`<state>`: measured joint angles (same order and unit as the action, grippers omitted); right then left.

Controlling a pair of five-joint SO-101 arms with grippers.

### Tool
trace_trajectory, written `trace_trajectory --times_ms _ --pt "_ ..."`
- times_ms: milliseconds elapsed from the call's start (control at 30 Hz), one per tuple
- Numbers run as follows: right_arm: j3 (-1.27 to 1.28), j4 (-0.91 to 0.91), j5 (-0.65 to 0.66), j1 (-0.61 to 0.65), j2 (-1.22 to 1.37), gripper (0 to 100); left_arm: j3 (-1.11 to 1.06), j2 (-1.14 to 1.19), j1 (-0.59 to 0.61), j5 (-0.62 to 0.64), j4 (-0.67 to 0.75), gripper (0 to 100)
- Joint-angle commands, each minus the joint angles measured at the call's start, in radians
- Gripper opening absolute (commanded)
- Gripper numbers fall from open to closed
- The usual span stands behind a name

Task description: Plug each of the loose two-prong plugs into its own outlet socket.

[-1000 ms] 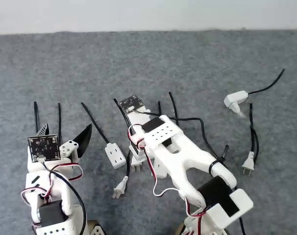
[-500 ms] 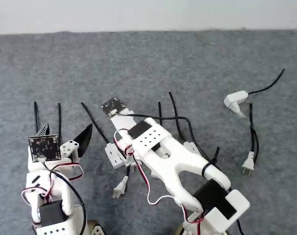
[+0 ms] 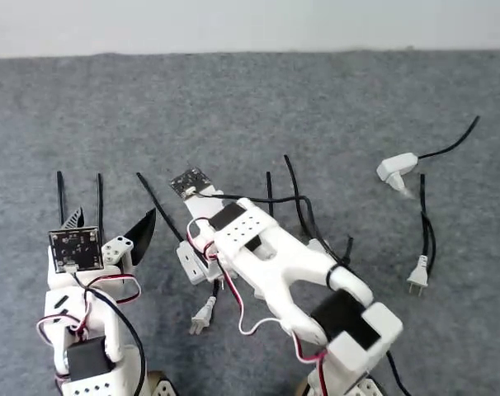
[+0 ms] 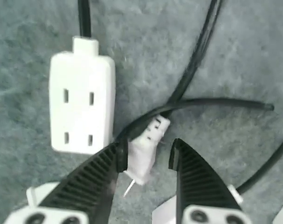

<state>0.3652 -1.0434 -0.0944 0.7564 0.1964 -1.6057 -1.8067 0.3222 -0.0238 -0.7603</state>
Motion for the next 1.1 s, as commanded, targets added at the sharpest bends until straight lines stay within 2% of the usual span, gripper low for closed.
trace_trajectory --times_ms 0,333,400,433,467,500,533,600,767,900,1067 --pt "-0.064 0.005 -0.014 0.001 0.033 15.8 0.012 -0.014 -0.005 -0.006 0.028 41" --pt "-0.068 -0.005 -0.008 0.001 0.067 15.7 0.008 -0.014 -0.005 -0.006 0.028 41" --pt "-0.071 -0.024 -0.006 0.001 0.067 12.9 0.008 -0.014 -0.005 -0.008 0.028 41" --pt "-0.071 -0.028 0.0 0.001 0.067 8.4 0.008 -0.014 -0.005 -0.008 0.028 41" --pt "-0.071 -0.031 0.023 0.001 0.067 2.0 0.008 -0.014 -0.005 -0.008 0.028 41" --pt "-0.069 -0.031 0.058 0.001 0.067 0.0 0.008 -0.014 -0.005 -0.008 0.028 41" --pt "-0.066 -0.033 0.101 0.001 0.068 3.1 0.008 -0.014 -0.005 -0.008 0.028 41" --pt "-0.064 -0.033 0.163 0.001 0.07 0.9 0.008 -0.014 -0.005 -0.008 0.028 41" --pt "-0.069 -0.061 0.189 0.002 0.071 1.0 0.008 -0.014 -0.005 -0.008 0.028 41" --pt "-0.069 -0.068 0.287 -0.004 0.054 1.0 0.008 -0.014 -0.006 -0.008 0.028 41" --pt "-0.072 -0.068 0.31 -0.048 -0.041 1.0 0.008 -0.015 -0.008 -0.008 0.028 41"
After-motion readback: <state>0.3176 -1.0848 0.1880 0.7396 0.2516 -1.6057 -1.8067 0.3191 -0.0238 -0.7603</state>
